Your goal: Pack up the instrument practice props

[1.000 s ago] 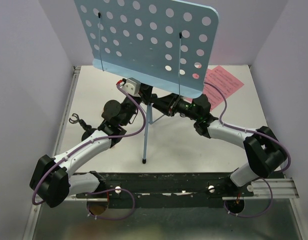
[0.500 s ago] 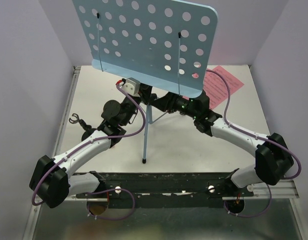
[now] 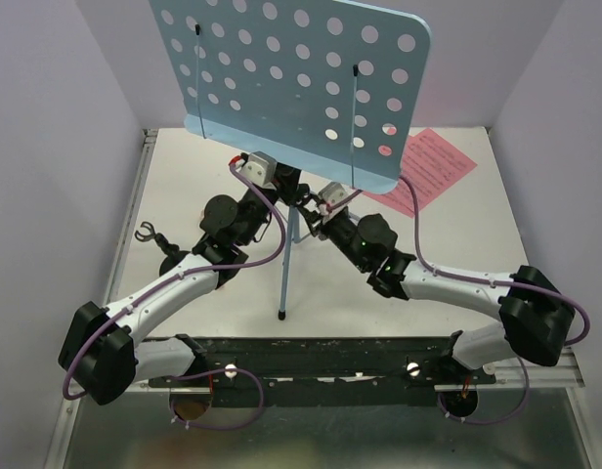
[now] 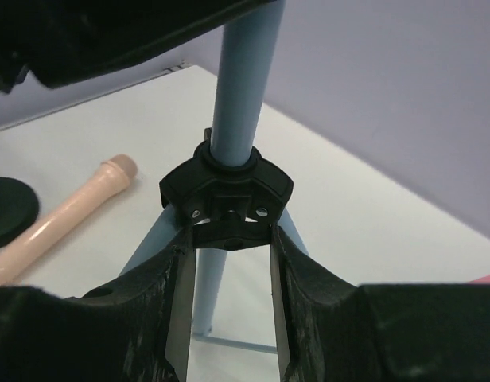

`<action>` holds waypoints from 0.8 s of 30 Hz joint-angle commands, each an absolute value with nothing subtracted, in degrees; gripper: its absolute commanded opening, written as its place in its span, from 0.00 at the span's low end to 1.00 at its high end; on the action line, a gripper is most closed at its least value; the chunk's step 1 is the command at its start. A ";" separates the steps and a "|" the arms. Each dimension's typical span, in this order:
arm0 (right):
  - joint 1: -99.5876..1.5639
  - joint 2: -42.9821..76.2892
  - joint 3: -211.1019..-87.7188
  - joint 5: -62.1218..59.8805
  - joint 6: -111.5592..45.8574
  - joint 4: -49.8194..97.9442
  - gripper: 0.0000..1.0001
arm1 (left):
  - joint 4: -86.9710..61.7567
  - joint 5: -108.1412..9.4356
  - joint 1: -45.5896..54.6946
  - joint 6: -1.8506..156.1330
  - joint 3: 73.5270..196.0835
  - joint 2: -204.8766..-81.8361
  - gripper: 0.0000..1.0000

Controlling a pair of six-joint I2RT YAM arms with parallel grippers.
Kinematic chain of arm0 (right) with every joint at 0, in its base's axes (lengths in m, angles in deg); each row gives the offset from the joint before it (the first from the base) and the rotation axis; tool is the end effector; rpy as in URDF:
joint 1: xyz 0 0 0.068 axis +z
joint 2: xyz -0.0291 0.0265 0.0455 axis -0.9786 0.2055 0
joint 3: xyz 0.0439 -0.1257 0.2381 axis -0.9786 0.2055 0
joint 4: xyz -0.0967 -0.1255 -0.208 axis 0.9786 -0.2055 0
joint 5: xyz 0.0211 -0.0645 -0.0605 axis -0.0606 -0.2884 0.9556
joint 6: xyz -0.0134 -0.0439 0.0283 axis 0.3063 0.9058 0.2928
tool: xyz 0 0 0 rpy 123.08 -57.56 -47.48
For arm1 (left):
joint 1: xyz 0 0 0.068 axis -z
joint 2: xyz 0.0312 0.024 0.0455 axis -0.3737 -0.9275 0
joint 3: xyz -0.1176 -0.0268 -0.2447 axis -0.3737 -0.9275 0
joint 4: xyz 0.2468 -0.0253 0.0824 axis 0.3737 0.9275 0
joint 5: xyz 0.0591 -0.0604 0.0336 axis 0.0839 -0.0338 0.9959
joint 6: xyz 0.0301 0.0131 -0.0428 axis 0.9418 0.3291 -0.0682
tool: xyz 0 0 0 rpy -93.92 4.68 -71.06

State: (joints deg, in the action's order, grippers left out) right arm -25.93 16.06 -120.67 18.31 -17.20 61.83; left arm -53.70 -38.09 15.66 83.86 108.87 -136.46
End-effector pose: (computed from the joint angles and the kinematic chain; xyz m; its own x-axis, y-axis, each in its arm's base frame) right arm 0.2031 0.2502 0.2950 0.1374 -0.0681 -0.9882 -0.6351 0.7595 -0.1407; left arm 0.2190 -0.1664 0.3608 0.2334 -0.2867 -0.9291 0.5926 0.7995 -0.0978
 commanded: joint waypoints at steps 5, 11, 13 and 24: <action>-19.26 23.80 -113.95 36.40 24.81 89.92 0.01 | -49.26 -37.66 16.02 80.81 110.36 -137.03 0.00; -17.94 30.66 -113.94 36.15 44.69 102.87 0.01 | -48.39 -38.54 16.02 80.20 110.36 -136.59 0.00; -17.67 31.72 -114.29 36.05 47.08 103.49 0.01 | -48.21 -38.72 15.93 80.28 110.18 -136.42 0.00; -12.14 26.30 -119.84 55.12 29.03 88.86 0.85 | -48.73 -38.46 15.93 80.20 109.83 -136.59 0.00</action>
State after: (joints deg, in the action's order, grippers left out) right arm -14.52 31.86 -118.11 43.29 39.81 97.28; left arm -51.91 -38.41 15.79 83.01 109.81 -136.61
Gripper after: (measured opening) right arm 0.767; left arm 0.313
